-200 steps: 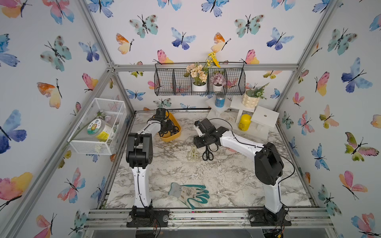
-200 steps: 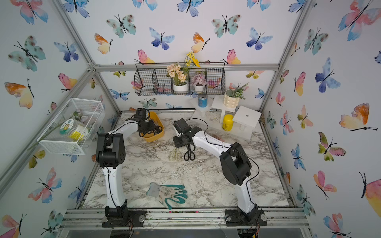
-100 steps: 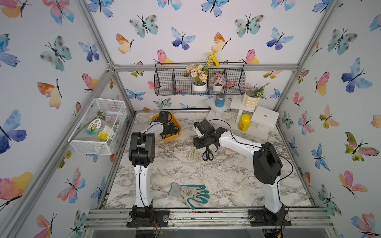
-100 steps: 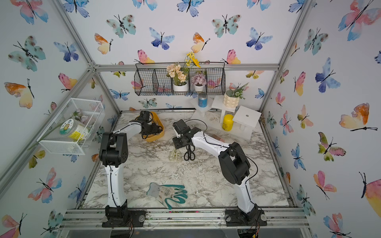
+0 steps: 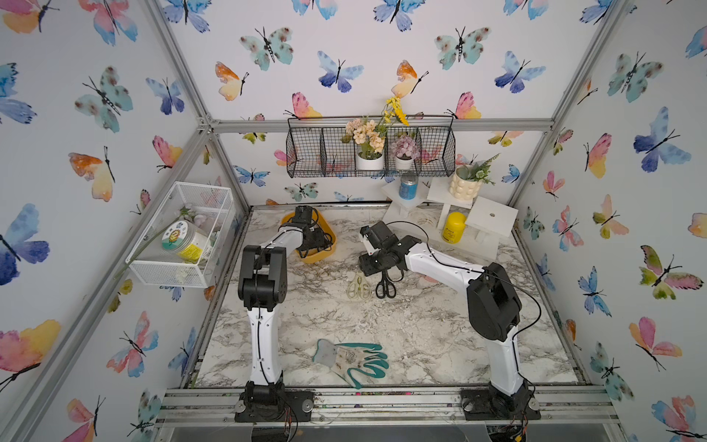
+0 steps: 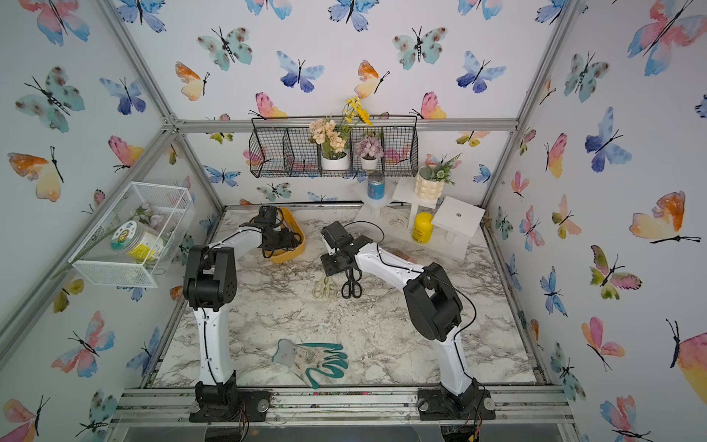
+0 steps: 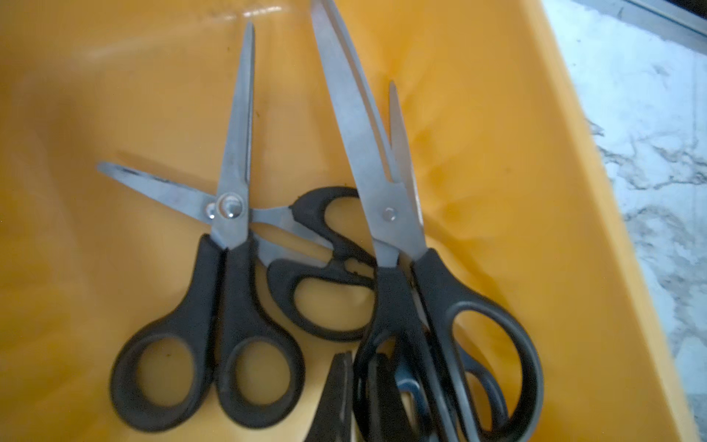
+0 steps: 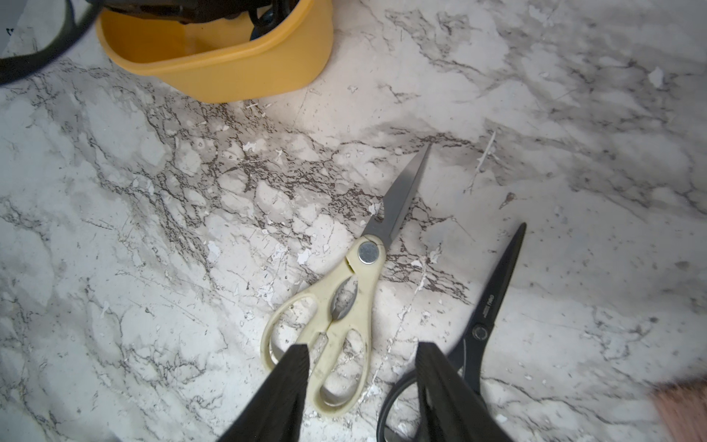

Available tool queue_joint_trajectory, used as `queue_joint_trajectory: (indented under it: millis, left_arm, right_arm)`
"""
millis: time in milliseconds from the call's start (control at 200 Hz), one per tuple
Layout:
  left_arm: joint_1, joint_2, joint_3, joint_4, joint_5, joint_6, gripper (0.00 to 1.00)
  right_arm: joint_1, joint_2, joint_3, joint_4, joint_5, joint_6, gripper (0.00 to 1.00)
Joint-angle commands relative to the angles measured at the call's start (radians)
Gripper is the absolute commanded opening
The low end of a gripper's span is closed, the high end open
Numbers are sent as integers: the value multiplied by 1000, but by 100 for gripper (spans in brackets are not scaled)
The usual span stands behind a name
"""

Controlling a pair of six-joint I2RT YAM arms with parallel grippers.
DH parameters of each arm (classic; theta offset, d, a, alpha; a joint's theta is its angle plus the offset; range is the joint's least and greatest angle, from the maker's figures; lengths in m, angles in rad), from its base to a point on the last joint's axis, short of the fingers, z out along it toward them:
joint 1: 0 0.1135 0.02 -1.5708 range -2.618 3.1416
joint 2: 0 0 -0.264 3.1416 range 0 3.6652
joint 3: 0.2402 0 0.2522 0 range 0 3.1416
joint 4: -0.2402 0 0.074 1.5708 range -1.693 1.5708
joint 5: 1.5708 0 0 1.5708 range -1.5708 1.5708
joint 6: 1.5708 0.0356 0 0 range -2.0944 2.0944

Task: Take the scissors out of the storage box
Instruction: Pick up the scissors from the storage box.

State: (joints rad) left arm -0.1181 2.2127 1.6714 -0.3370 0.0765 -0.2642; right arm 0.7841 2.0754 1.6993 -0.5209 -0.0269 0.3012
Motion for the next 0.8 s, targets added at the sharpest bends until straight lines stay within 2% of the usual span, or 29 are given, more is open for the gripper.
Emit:
queue_joint_trajectory:
  millis: [0,185,335,586,791]
  left_arm:
    - [-4,-150,-46,82,29,44,0]
    - [-3,-211,-114,94,56,61,0]
    - [-22,-343,-211,93,100,84,0]
    - [-156,-619,-482,72,93,256,0]
    - [-229,-725,-640,23,44,246,0]
  right_arm:
    - [-6,18,36,-26,-23,-10,51]
    - [-9,22,45,-29,-24,-14,51]
    - [-41,17,54,-37,-27,-16,51]
    - [-120,0,44,-37,-34,-22,51]
    - [-141,1,35,-36,-39,-24,51]
